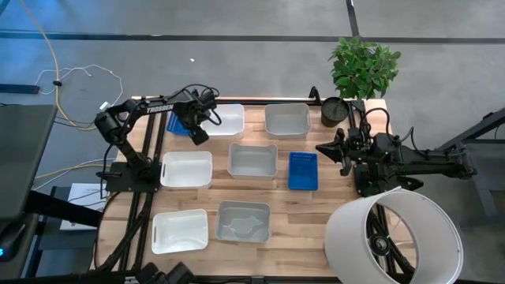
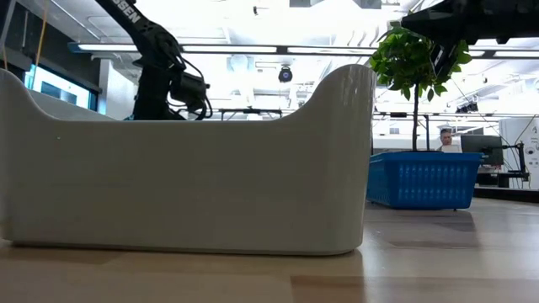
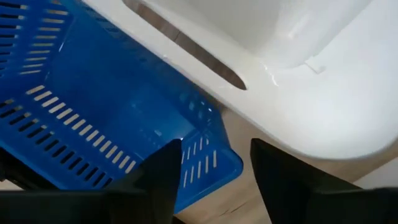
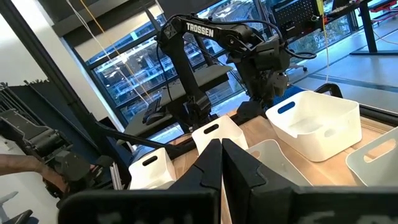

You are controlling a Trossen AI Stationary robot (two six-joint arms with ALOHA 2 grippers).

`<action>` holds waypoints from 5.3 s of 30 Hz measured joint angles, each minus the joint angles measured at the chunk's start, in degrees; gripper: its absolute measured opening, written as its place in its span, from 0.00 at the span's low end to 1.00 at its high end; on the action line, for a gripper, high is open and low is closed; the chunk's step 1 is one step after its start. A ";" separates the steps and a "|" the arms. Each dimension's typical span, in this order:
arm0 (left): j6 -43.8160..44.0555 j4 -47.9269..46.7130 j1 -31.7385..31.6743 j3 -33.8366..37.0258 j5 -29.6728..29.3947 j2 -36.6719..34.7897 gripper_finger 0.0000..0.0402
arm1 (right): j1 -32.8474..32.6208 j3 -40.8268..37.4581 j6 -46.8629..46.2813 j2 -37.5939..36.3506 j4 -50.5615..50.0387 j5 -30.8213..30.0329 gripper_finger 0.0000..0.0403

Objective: Stack baskets by color
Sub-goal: Stack the blue bin into the middle right blue basket

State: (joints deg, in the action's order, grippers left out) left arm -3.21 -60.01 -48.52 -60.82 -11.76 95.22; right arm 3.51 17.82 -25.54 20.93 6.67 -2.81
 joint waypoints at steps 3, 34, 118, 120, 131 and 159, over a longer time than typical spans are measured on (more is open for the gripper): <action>0.05 0.02 -0.51 0.00 -0.02 0.00 0.46 | 0.00 0.00 0.04 -0.01 -0.15 0.00 0.00; 3.45 -3.28 -2.51 0.02 -3.88 -9.30 0.01 | -0.02 0.00 1.57 0.00 0.47 1.38 0.00; 3.24 -10.00 46.09 -20.43 9.63 -11.89 0.64 | 0.00 0.00 5.03 0.02 2.53 2.81 0.00; 3.01 -9.89 46.44 -19.34 9.59 -9.72 0.68 | -0.01 0.00 5.03 0.02 2.55 2.81 0.00; 6.02 -9.79 49.12 -16.57 7.16 0.85 0.69 | 0.00 0.00 5.03 0.02 2.12 2.82 0.00; 20.58 4.22 51.69 -15.75 -9.61 -23.21 0.00 | -0.02 0.02 6.56 0.02 8.19 1.91 0.00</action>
State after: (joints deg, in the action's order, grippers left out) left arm 17.36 -55.79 3.17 -76.57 -21.37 72.01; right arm 3.49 17.85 -18.98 20.95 14.86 -0.90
